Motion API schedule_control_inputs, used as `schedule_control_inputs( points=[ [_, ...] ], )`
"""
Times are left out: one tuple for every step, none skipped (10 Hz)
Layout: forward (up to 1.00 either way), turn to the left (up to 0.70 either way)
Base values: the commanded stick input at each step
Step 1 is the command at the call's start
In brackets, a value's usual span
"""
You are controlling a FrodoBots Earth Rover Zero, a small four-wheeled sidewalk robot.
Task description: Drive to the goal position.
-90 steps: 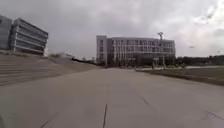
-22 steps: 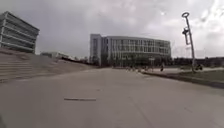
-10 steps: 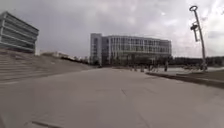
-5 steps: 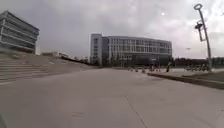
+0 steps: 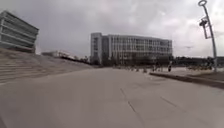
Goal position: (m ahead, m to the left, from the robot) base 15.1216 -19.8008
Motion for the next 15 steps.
schedule_control_inputs(
  points=[
    [0.70,0.00],
    [0.70,0.00],
    [0.70,0.00],
    [0.70,0.00],
    [0.70,0.00],
    [0.70,0.00],
    [0.70,0.00],
    [0.70,0.00],
    [0.70,0.00],
    [0.70,0.00],
    [0.70,0.00],
    [0.70,0.00],
    [0.70,0.00],
    [0.70,0.00],
    [0.70,0.00]
  ],
)
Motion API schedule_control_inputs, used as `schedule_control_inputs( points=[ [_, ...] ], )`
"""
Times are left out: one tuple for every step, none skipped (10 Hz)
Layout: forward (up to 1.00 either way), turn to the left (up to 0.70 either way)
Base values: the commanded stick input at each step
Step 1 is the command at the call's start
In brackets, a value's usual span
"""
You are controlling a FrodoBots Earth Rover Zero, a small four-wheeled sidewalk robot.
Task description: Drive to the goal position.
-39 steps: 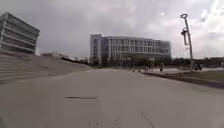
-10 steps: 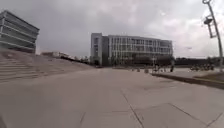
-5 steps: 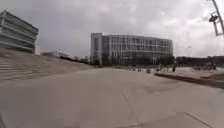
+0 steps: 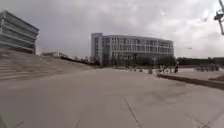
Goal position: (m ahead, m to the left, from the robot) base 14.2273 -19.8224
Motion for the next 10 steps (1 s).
schedule_control_inputs(
  points=[
    [0.70,0.00],
    [0.70,0.00],
    [0.70,0.00],
    [0.70,0.00],
    [0.70,0.00],
    [0.70,0.00],
    [0.70,0.00],
    [0.70,0.00],
    [0.70,0.00],
    [0.70,0.00]
  ],
)
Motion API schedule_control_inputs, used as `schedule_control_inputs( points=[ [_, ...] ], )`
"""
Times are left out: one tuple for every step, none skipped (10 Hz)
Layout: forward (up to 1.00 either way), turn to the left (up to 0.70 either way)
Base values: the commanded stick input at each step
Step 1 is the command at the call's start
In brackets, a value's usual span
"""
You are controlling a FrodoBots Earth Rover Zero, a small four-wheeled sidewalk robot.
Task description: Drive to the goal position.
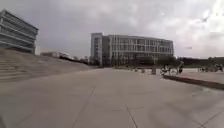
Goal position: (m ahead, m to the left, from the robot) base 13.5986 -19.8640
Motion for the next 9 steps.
schedule_control_inputs(
  points=[
    [0.70,0.00],
    [0.70,0.00],
    [0.70,0.00],
    [0.70,0.00],
    [0.70,0.00],
    [0.70,0.00],
    [0.70,0.00],
    [0.70,0.00],
    [0.70,0.00]
  ],
)
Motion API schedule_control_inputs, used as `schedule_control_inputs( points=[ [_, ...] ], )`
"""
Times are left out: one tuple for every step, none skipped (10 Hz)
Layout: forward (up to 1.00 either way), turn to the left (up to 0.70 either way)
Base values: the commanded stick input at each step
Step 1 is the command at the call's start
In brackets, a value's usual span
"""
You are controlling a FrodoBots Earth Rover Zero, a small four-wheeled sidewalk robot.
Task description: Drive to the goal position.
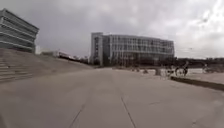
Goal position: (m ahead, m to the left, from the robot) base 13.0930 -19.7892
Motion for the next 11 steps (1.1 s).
schedule_control_inputs(
  points=[
    [0.70,0.00],
    [0.70,0.00],
    [0.70,0.00],
    [0.70,0.00],
    [0.70,0.00],
    [0.70,0.00],
    [0.70,0.00],
    [0.70,0.00],
    [0.70,0.00],
    [0.70,0.00],
    [0.70,0.00]
  ],
)
